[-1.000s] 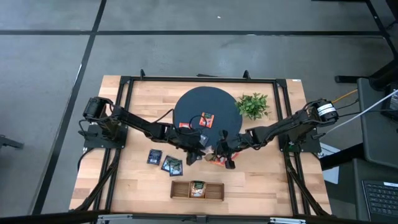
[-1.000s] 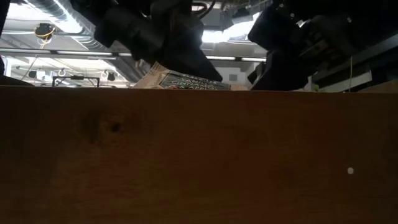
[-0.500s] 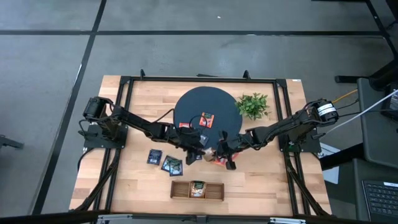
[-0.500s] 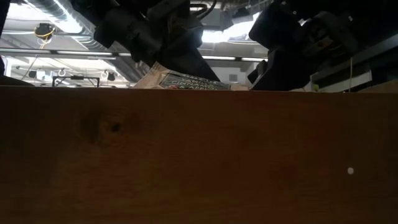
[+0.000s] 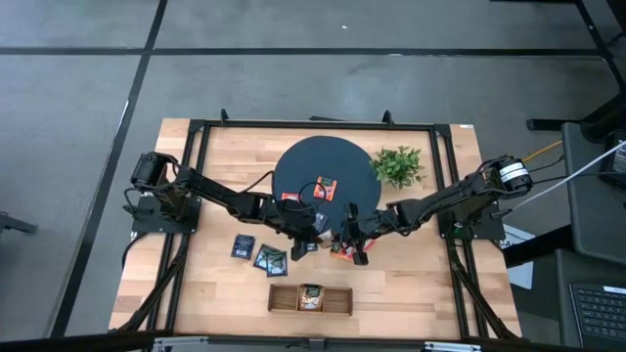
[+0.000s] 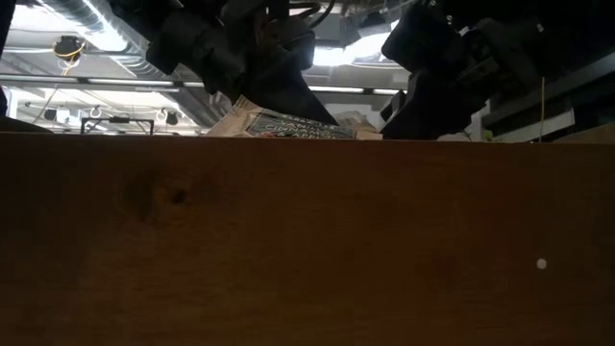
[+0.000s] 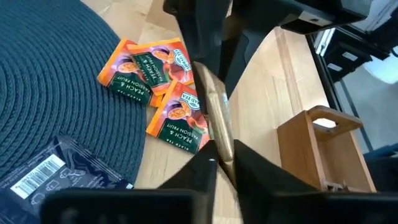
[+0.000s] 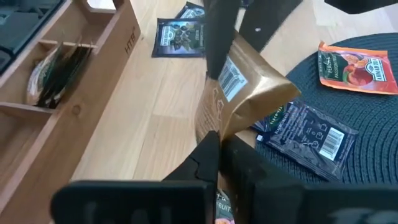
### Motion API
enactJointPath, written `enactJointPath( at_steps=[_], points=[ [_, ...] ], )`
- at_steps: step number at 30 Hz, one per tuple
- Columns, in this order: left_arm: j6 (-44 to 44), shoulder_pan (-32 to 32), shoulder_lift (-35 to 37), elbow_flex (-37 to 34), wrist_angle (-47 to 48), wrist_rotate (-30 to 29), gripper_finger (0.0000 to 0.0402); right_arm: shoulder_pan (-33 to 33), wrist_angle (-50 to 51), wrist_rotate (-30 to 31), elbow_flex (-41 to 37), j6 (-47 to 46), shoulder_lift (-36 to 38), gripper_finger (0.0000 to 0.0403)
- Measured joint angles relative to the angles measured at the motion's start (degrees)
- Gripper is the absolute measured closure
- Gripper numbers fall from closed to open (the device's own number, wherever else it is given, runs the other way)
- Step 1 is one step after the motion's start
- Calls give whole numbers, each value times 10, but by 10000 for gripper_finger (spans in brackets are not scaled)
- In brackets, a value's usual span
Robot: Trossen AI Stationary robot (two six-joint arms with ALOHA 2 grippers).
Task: Pick & Place Tea
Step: Put the brown tea bag into the middle section of the wooden organizer
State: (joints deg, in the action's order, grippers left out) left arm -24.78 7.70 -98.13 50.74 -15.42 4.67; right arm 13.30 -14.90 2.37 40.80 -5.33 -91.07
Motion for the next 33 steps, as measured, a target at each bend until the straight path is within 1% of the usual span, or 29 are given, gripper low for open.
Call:
enactJointPath(
  at_steps=[2,7,10,15,19,21,23,26,28,33],
  points=[
    [10,0,0,0,0,0,390,0,0,0,0,-5,0,372],
    [30,4,0,0,3,-7,391,0,0,0,0,-33,0,366],
    [63,10,0,0,3,-13,394,0,3,0,0,-56,0,366],
    [130,20,0,0,16,-46,394,-1,11,-15,1,-100,0,365],
    [198,24,0,1,35,-80,394,-1,13,-21,1,-165,0,365],
    [248,30,0,0,49,-109,392,-1,15,-22,1,-202,0,365],
    [305,35,0,0,56,-150,391,-5,14,-21,1,-229,0,365],
    [375,45,0,0,72,-238,392,-13,12,-22,1,-258,0,365],
    [410,51,0,0,68,-292,393,-21,12,-22,1,-269,0,365],
    [495,72,0,0,65,-394,392,-39,5,-21,1,-257,0,365]
  ],
)
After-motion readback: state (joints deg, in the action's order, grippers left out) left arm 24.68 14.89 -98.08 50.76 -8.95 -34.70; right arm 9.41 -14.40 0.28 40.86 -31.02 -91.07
